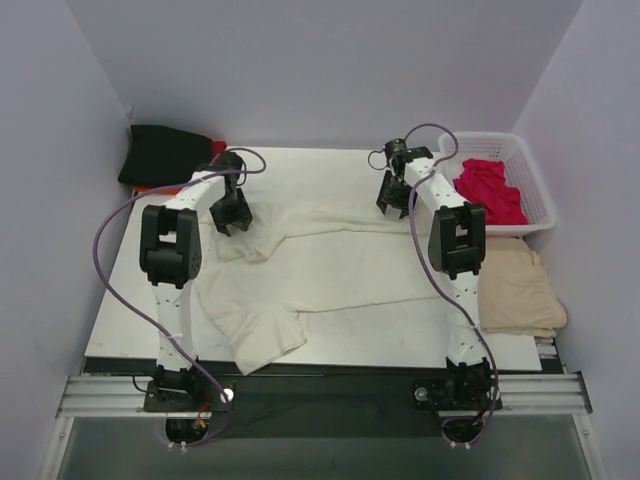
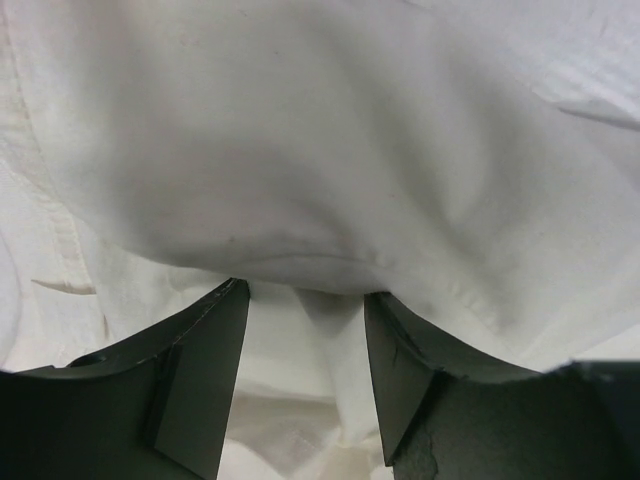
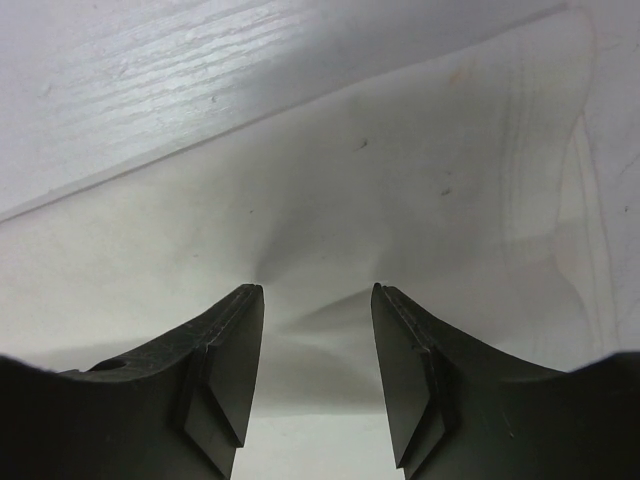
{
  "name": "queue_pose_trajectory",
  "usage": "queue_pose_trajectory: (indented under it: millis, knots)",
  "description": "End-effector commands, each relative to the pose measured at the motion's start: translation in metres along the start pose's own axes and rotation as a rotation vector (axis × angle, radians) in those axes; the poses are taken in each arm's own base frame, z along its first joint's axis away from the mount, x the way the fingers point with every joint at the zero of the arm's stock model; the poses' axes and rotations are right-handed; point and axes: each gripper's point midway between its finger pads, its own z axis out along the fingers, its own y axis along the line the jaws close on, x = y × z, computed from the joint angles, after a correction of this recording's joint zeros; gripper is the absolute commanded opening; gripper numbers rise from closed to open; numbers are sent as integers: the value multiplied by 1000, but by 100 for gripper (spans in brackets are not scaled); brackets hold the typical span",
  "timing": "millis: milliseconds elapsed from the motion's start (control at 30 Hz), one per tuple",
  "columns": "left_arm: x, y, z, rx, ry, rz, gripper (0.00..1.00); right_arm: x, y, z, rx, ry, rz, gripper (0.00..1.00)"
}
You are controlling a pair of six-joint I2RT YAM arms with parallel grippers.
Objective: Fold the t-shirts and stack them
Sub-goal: Fold the flattened tshirt in 1/3 of the way
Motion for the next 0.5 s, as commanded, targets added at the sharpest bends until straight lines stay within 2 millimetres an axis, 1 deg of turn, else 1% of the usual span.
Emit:
queue_pose_trajectory:
  millis: [0,33,100,133,200,233,267,300,333,367,433,467]
  knots:
    - [-17,-16,8,22,5,17,61,9,-9,7,28,65,35,48]
    - [-14,-19,18,20,27,31,61,11,-10,8,32,77,39,48]
    - [-19,-30,19,44,29,55,61,8,-14,10,31,82,63,48]
    - [-25,-39,20,58,24,64,61,10,-15,13,33,94,66,48]
    - [-25,-46,22,76,48,82,61,6,-20,15,36,95,85,48]
    - [-33,-56,23,99,37,86,61,5,-23,17,40,101,95,48]
    - [-32,-61,24,114,46,92,61,2,-29,19,44,102,108,48]
    - [-34,-64,24,124,50,98,61,-4,-31,20,43,93,118,48]
    - [-37,-69,29,137,49,101,61,-7,-34,20,45,89,128,48]
    - [-38,-71,30,146,54,101,61,-13,-41,21,49,83,144,48]
    - [-36,-71,35,149,68,105,61,-24,-45,21,42,64,167,48]
    - [-39,-71,35,152,63,103,61,-29,-54,23,47,63,185,48]
